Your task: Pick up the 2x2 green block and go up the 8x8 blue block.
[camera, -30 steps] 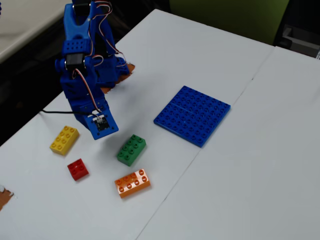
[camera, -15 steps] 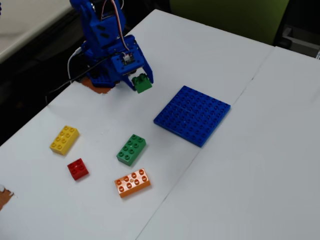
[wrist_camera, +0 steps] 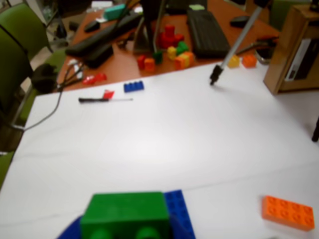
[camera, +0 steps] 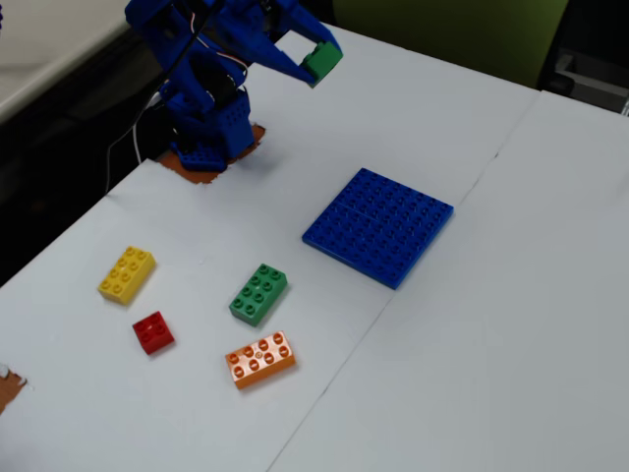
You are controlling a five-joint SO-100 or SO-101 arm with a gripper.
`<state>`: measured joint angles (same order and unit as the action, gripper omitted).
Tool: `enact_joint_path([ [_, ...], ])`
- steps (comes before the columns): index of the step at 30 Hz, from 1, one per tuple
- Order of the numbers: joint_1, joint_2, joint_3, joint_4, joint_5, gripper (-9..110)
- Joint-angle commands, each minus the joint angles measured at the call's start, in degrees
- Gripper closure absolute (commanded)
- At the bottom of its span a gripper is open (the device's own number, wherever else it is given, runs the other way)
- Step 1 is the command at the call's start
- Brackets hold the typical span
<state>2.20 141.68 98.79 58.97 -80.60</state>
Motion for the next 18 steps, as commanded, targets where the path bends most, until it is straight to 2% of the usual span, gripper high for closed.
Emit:
enact_joint_path([
  [1, -1.7, -6.3, -17.2, 5.6, -2.4, 93],
  [5, -1.8, -22.3, -43.9, 17.3, -2.2, 93],
  [14, -3.7, -48.4, -68.0, 31.1, -2.7, 93],
  [18, -3.1, -56.7, -73.9, 33.8, -4.8, 93],
])
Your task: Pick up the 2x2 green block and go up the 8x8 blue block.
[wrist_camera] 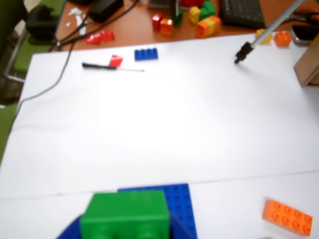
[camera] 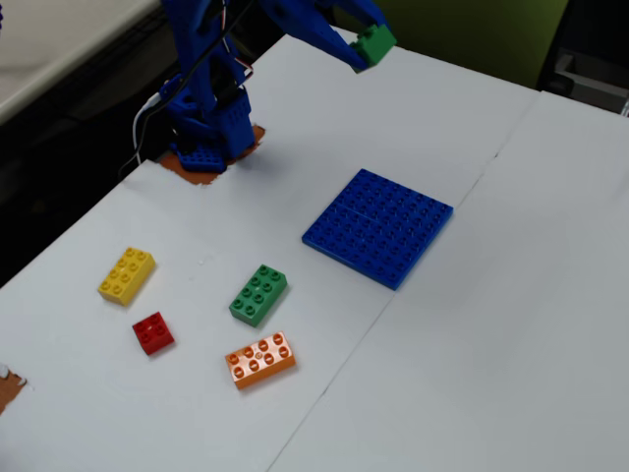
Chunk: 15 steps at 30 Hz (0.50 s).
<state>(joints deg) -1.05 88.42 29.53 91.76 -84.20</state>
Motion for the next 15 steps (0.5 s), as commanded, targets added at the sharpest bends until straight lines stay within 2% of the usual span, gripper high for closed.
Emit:
enact_joint_path([
  [1, 0.2, -4.6, -4.7, 1.0, -1.8, 93],
  [8, 1.9, -10.2, -2.8, 7.5, -8.3, 93],
  [15, 2.7, -11.1, 7.6, 4.1, -10.6, 93],
])
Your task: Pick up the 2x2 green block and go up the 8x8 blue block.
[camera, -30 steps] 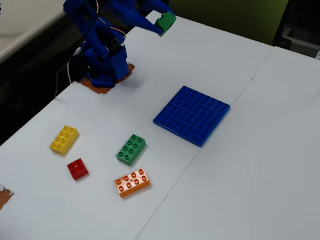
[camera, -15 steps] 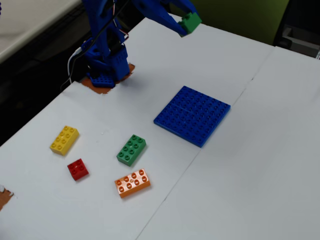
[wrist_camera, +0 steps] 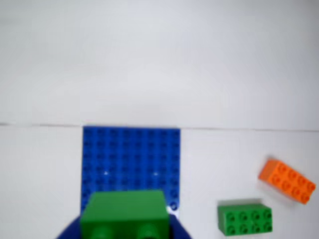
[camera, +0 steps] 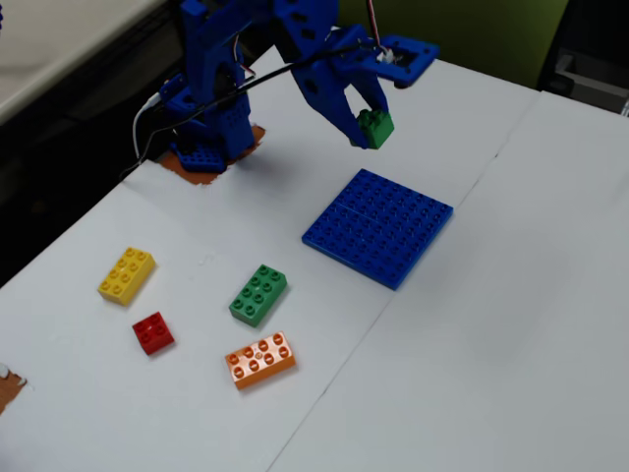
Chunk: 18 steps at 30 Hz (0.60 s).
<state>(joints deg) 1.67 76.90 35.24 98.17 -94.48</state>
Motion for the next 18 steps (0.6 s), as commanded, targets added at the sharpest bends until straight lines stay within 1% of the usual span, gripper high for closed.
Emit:
enact_joint_path([
  [1, 0.3, 0.3, 3.0, -3.0, -0.4, 93],
  [9, 0.7, -6.5, 1.3, -4.5, 0.0, 93],
  [18, 1.0, -9.3, 1.3, -2.6, -1.4, 93],
])
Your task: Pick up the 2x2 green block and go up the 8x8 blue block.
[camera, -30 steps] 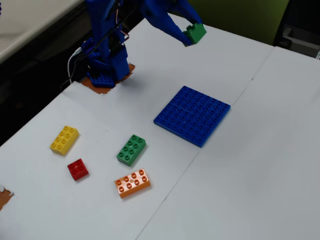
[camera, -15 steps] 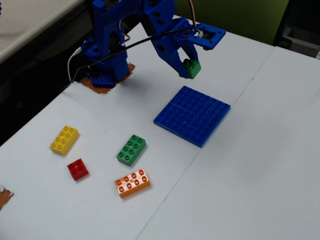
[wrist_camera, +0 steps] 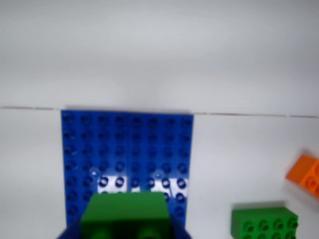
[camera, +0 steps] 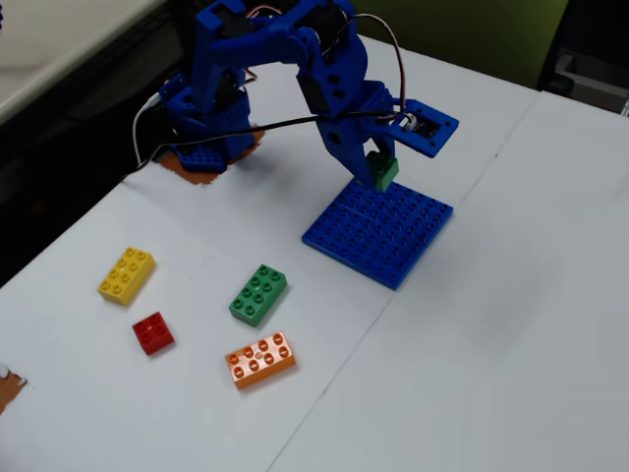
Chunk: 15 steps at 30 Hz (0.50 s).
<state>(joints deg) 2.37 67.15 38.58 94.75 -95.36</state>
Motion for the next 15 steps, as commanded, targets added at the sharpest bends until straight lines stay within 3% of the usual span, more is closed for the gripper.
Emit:
enact_joint_path([
  [1, 0.3, 0.4, -2.0, 1.0, -0.6, 93],
  [15, -0.1, 0.0, -2.0, 1.9, -1.4, 93],
])
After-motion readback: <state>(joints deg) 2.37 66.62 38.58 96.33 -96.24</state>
